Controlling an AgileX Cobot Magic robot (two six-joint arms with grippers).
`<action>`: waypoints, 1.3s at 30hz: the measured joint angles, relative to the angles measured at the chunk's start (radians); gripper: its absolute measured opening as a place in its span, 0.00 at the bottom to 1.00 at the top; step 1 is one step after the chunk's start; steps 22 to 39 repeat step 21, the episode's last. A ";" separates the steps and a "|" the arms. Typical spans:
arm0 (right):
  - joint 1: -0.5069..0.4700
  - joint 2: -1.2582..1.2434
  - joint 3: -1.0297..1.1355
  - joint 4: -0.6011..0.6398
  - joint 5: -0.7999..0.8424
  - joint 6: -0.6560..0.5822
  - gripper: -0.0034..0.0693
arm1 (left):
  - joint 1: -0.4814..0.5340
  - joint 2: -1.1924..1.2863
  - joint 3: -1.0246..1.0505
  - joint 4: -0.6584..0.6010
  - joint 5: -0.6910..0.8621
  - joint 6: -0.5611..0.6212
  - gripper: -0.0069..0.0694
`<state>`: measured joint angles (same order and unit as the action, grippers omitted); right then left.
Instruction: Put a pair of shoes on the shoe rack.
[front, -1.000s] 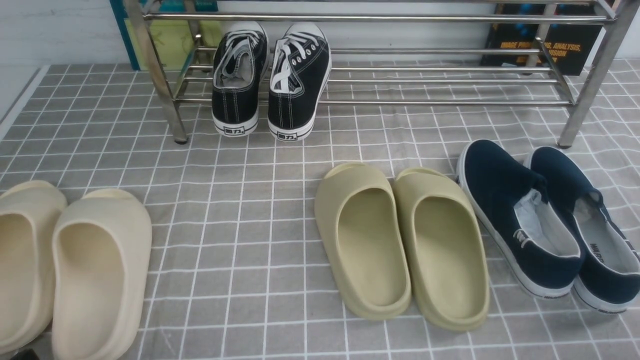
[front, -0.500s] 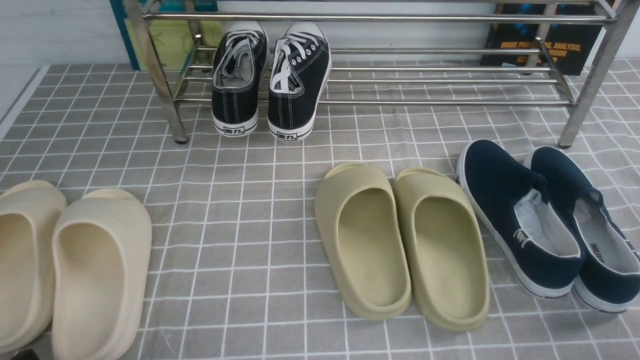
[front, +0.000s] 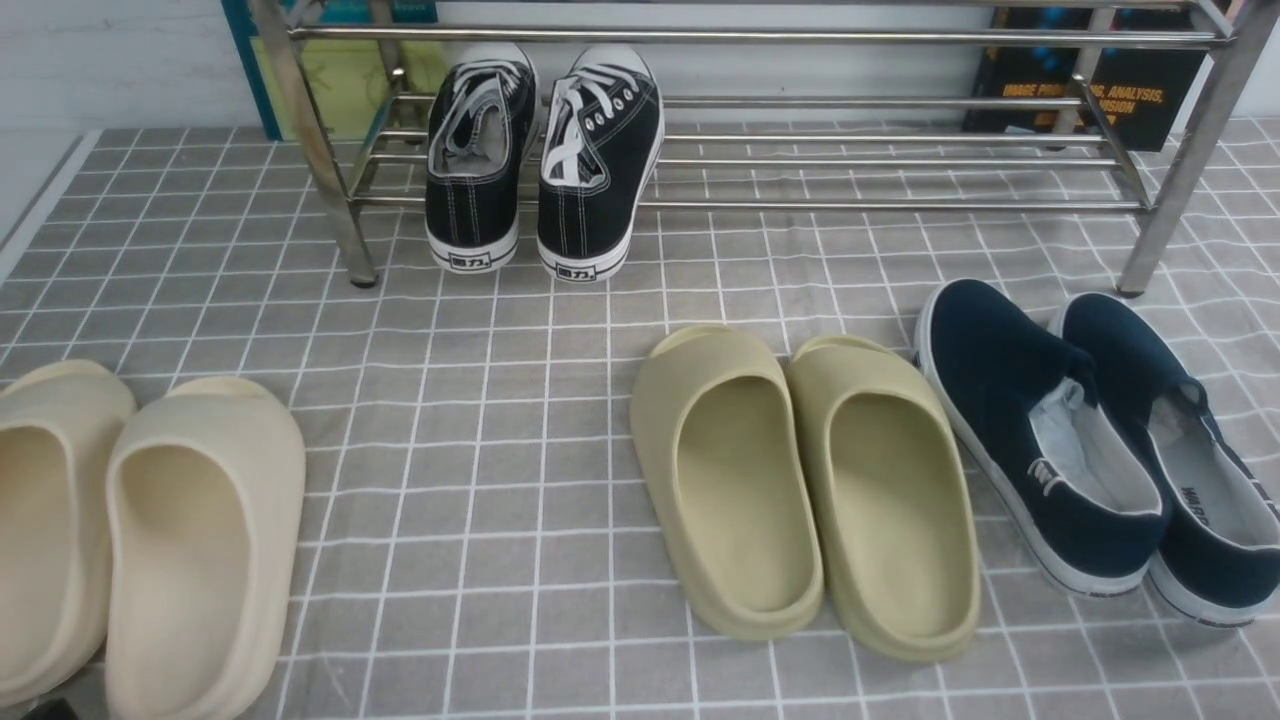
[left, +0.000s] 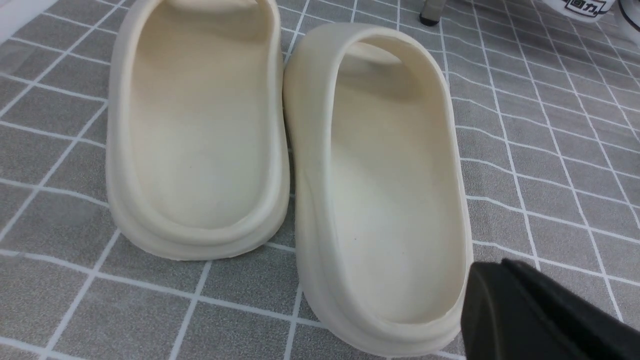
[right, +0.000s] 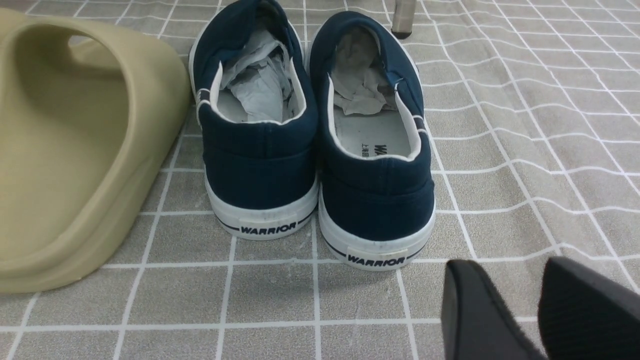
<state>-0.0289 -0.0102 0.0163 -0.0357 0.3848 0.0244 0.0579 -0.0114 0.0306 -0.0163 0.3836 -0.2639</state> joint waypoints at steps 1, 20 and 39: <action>0.000 0.000 0.000 0.000 0.000 0.000 0.38 | 0.000 0.000 0.000 0.000 0.000 0.000 0.07; 0.000 0.000 0.000 0.000 0.000 0.000 0.38 | 0.000 0.000 0.000 0.000 0.000 0.000 0.08; 0.000 0.000 0.000 0.000 0.000 0.000 0.38 | 0.000 0.000 0.000 0.000 0.000 0.000 0.08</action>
